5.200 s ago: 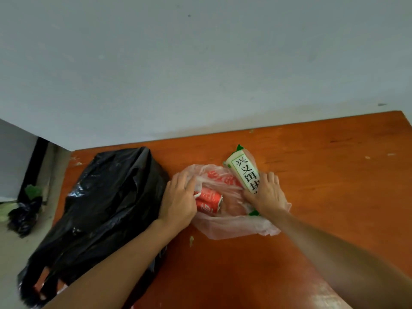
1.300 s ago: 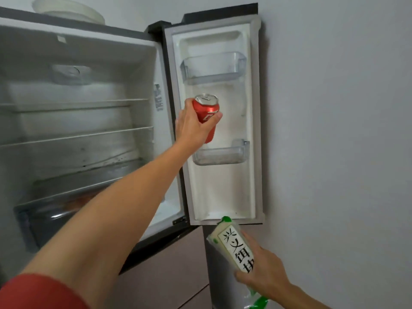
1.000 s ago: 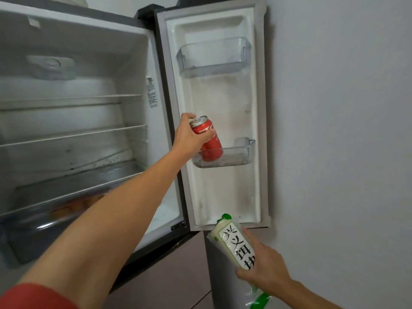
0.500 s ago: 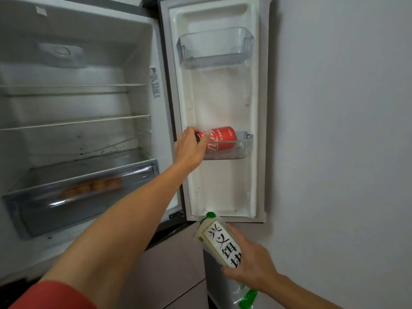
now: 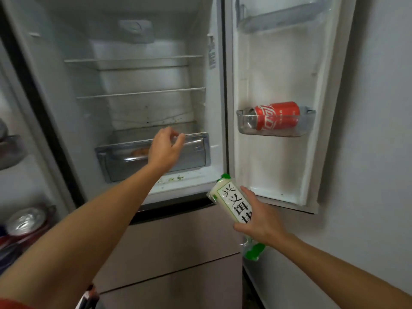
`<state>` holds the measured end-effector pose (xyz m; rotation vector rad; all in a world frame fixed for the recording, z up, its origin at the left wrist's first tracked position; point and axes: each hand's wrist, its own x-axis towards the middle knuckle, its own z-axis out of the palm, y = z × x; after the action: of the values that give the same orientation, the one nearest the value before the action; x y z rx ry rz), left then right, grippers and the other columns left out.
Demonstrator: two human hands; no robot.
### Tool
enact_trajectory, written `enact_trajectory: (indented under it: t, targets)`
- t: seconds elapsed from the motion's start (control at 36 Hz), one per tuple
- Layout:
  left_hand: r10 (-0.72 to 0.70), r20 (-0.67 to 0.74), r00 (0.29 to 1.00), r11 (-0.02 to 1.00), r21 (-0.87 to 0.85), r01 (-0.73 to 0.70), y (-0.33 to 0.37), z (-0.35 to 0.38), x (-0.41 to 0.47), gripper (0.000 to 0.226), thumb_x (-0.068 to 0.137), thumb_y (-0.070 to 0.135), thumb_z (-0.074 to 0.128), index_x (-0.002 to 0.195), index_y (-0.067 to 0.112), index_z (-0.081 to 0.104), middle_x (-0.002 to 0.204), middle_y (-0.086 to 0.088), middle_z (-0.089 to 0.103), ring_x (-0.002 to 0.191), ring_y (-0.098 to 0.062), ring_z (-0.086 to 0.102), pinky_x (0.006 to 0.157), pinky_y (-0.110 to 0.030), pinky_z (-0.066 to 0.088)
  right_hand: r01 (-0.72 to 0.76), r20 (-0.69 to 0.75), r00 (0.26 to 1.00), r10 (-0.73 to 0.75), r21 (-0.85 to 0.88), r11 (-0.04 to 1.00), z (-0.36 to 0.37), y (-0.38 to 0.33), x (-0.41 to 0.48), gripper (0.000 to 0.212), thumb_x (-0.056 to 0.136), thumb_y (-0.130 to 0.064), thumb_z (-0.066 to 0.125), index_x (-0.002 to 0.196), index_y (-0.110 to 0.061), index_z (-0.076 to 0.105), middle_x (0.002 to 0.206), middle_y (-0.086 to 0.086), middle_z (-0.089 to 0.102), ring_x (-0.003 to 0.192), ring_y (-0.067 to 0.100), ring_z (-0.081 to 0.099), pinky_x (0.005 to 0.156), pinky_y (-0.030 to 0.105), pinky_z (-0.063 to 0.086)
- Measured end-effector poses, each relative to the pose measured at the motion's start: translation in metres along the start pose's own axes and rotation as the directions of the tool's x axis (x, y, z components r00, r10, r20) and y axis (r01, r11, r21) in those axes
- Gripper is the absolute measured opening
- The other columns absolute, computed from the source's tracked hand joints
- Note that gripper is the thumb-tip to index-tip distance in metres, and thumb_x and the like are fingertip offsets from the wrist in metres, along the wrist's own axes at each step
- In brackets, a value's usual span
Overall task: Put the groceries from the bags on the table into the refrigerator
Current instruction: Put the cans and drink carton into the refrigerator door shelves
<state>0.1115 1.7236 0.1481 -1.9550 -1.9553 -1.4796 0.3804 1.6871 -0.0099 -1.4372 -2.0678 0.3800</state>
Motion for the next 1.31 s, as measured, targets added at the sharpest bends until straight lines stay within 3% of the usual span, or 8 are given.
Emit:
enact_trajectory:
  t: [0.31,0.42,0.61,0.81,0.92,1.06,1.19,1.31]
  targets:
    - [-0.219,-0.102,0.970,0.895,0.375,0.242,-0.138,-0.103,-0.008,0.020,0.094,0.026,0.059,0.104,0.009,0.061,0.098,-0.007,0.058,0.086,-0.019,0.053,0.071,-0.032,0.037,0.239,-0.073,0.969,-0.234,0.077,0.968,0.044,-0.109,0.121,0.109,0.068,-0.049,0.082,0.149,-0.045,0.010,0.101,-0.012,0.055,0.073,0.003,0.059,0.057,0.025,0.057]
    - [-0.200,-0.101,0.975,0.850,0.476,0.224,-0.180,-0.116,0.010,0.026,0.091,0.033,0.061,0.106,0.011,0.061,0.108,-0.010,0.061,0.097,-0.028,0.059,0.077,-0.036,0.046,0.269,-0.102,0.961,-0.258,0.104,0.958,0.059,-0.152,0.177,0.108,0.066,-0.047,0.083,0.149,-0.043,0.014,0.101,-0.009,0.058,0.075,0.008,0.060,0.053,0.022,0.050]
    - [-0.200,-0.066,0.977,0.808,0.553,0.203,-0.222,-0.110,0.054,0.032,0.091,0.033,0.058,0.113,0.010,0.058,0.117,-0.014,0.056,0.106,-0.032,0.054,0.087,-0.040,0.047,0.202,-0.130,0.976,-0.173,0.270,0.941,0.089,-0.220,0.268,0.092,0.065,-0.047,0.084,0.142,-0.037,0.034,0.111,-0.006,0.062,0.089,0.020,0.064,0.072,0.044,0.059]
    - [-0.153,-0.044,0.987,0.782,0.606,0.148,-0.254,-0.089,0.089,0.031,0.093,0.030,0.053,0.114,0.007,0.056,0.120,-0.017,0.053,0.109,-0.034,0.050,0.089,-0.042,0.045,0.048,-0.009,0.999,-0.049,0.455,0.889,0.116,-0.259,0.350,0.077,0.067,-0.043,0.084,0.134,-0.032,0.048,0.108,-0.004,0.063,0.093,0.021,0.062,0.073,0.033,0.053]
    - [-0.131,-0.103,0.986,0.761,0.627,0.167,-0.274,-0.076,0.109,0.028,0.094,0.026,0.050,0.111,0.006,0.057,0.117,-0.017,0.054,0.106,-0.033,0.050,0.087,-0.040,0.041,-0.034,0.082,0.997,-0.003,0.448,0.893,0.134,-0.276,0.402,0.071,0.068,-0.049,0.082,0.129,-0.025,0.053,0.110,0.000,0.065,0.095,0.024,0.064,0.087,0.042,0.055]
    - [-0.060,-0.161,0.985,0.743,0.652,0.152,-0.298,-0.057,0.138,0.024,0.094,0.023,0.052,0.106,0.004,0.059,0.111,-0.019,0.056,0.100,-0.035,0.052,0.085,-0.040,0.041,-0.111,0.203,0.979,0.017,0.463,0.880,0.162,-0.300,0.465,0.076,0.082,-0.042,0.073,0.143,-0.011,0.040,0.139,0.015,0.051,0.119,0.034,0.054,0.098,0.044,0.048]
    - [-0.003,-0.277,0.961,0.745,0.640,0.187,-0.328,-0.026,0.157,0.031,0.093,0.029,0.045,0.087,0.004,0.061,0.088,-0.019,0.059,0.081,-0.037,0.056,0.074,-0.041,0.046,-0.116,0.284,0.959,-0.017,0.446,0.888,0.200,-0.329,0.524,0.050,0.085,-0.032,0.069,0.124,-0.003,0.056,0.115,0.016,0.063,0.081,0.027,0.061,0.064,0.032,0.052]
    - [0.067,-0.318,0.946,0.748,0.643,0.164,-0.349,-0.010,0.154,0.038,0.100,0.031,0.033,0.097,0.007,0.063,0.101,-0.015,0.060,0.094,-0.033,0.054,0.088,-0.041,0.042,-0.052,0.306,0.947,-0.095,0.438,0.898,0.232,-0.351,0.563,0.043,0.088,-0.023,0.061,0.125,-0.002,0.055,0.112,0.012,0.063,0.083,0.025,0.060,0.070,0.030,0.048]
